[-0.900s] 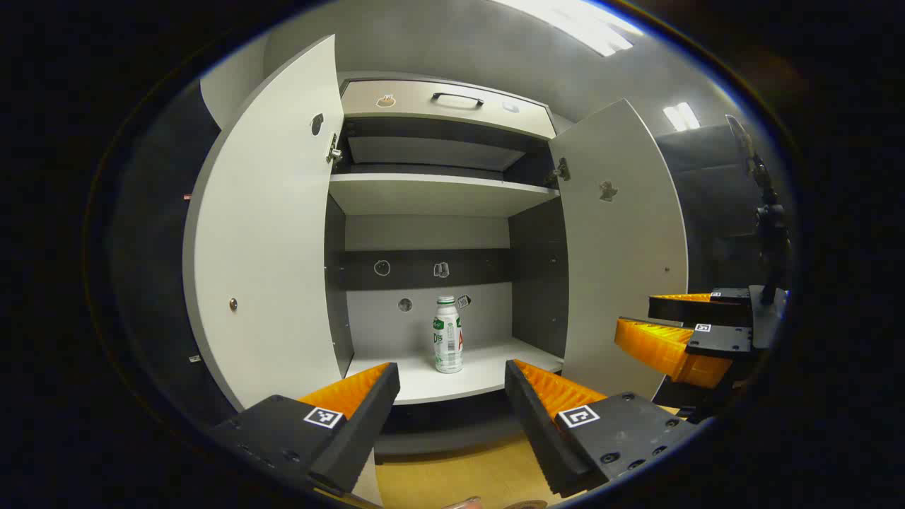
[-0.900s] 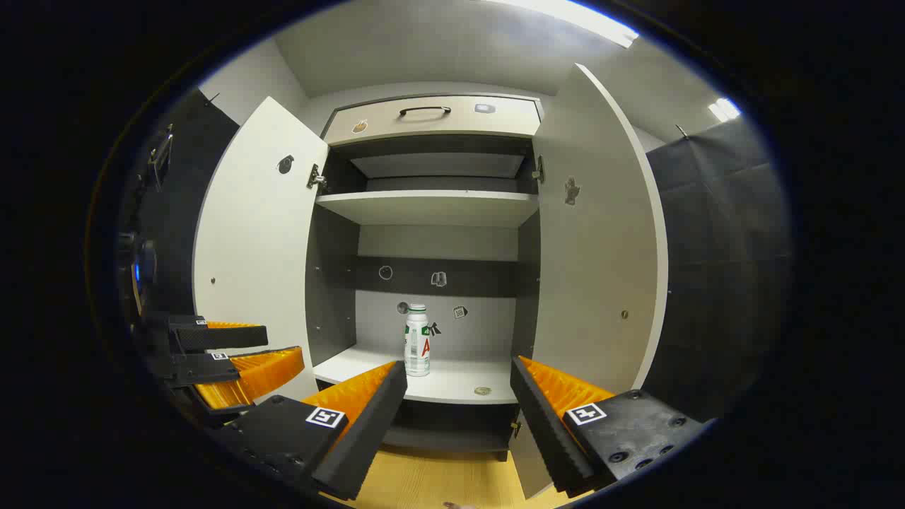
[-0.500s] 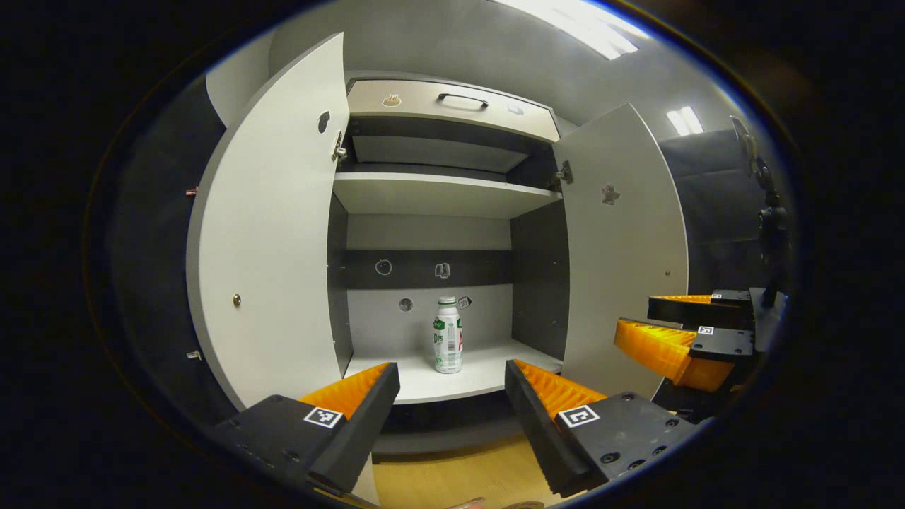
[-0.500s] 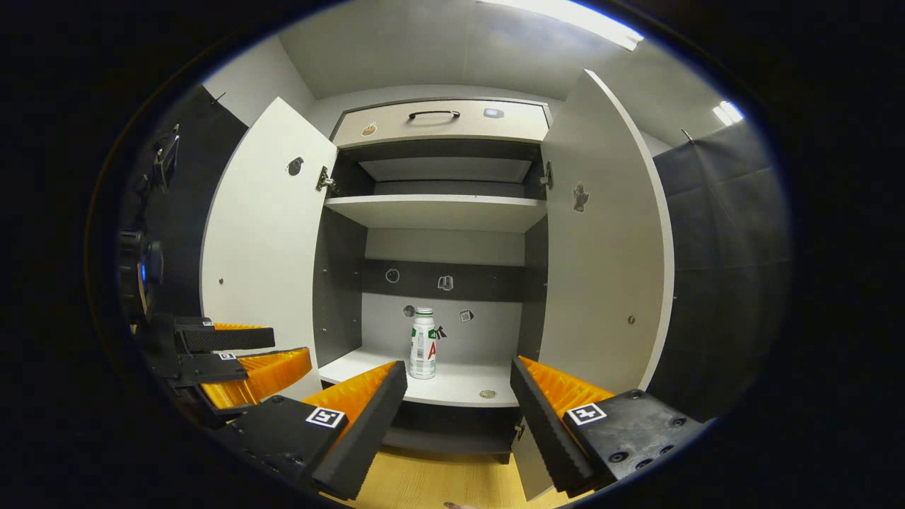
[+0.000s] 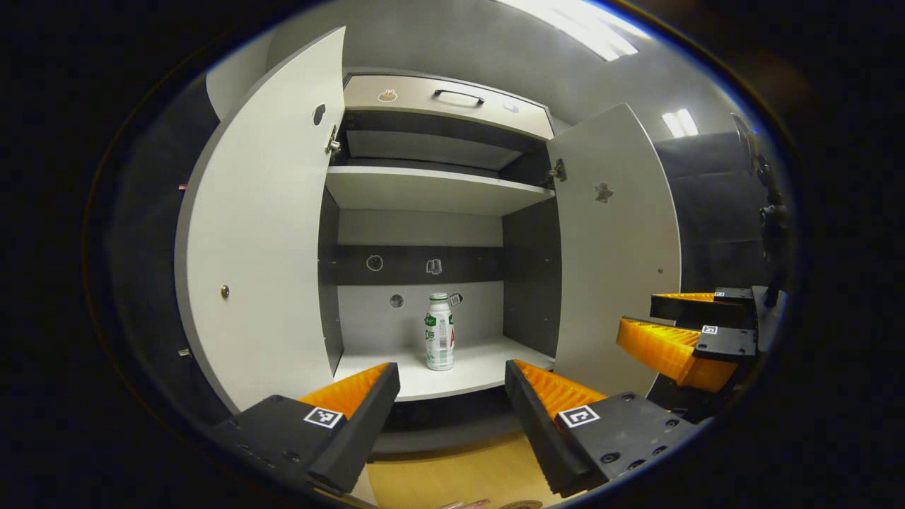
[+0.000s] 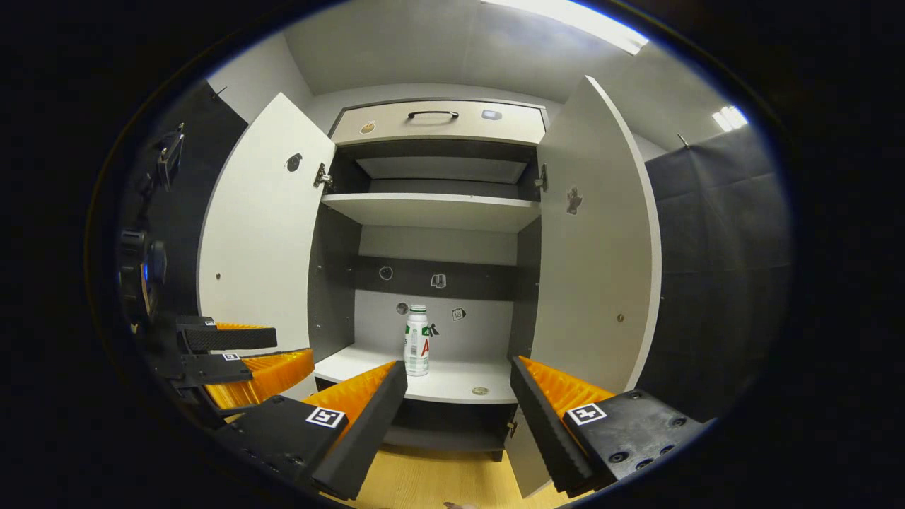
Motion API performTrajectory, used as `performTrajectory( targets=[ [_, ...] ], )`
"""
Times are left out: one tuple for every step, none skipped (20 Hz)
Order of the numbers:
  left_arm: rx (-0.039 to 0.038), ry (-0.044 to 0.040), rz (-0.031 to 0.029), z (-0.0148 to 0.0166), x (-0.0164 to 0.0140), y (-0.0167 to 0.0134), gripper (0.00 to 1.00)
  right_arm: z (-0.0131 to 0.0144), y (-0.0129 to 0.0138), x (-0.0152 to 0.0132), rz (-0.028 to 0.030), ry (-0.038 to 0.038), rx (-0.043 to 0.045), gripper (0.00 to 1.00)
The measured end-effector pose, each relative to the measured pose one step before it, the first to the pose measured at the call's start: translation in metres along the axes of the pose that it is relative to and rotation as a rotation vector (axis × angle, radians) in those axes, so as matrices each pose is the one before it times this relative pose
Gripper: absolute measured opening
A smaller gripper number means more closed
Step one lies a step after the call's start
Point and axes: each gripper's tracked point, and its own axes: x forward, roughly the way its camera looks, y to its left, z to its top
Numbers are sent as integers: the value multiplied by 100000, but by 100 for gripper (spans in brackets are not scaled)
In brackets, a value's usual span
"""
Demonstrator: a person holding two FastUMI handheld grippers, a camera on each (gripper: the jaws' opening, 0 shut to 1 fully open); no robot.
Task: Grasp the bottle in the cabinet with the left hand and place it on the coaster, then close the right door with the right hand and the left door with the left hand.
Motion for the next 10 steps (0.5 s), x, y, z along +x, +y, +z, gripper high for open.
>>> performTrajectory(
  targets=[
    [-372, 257, -791, -68, 33, -43, 95, -37, -24, -137, -922, 151, -301, 98],
    [-239, 334, -705, -189, 112, 68, 95, -109, -8, -154, -710, 375, -335, 98],
    [-95, 299, -497, -38, 122, 72, 95, -111, -15, 5, -720, 286, -476, 98],
    [-28, 152, -651, -36, 246, 60, 95, -28, -91, 30, -610, 191, -708, 98],
    [-235, -455, -478, 227, 334, 50, 95, 77, -3, 64, -197, -181, -851, 98],
    [-367, -280, -156, 81, 497, 96, 95, 126, 55, 212, 420, -710, -638, 98],
    [-140, -457, 25, 286, 560, 29, 95, 340, 151, 430, 988, -1437, -416, 98],
    [264, -377, 87, 170, 714, 50, 95, 310, 39, 729, 1178, -1951, -51, 97],
    [407, -272, 438, 217, 826, 106, 95, 349, 111, 932, 1420, -1805, 242, 97],
    [369, 192, 1127, 43, 884, 260, 95, -2, 46, 896, 1750, -914, 405, 97]
  ],
)
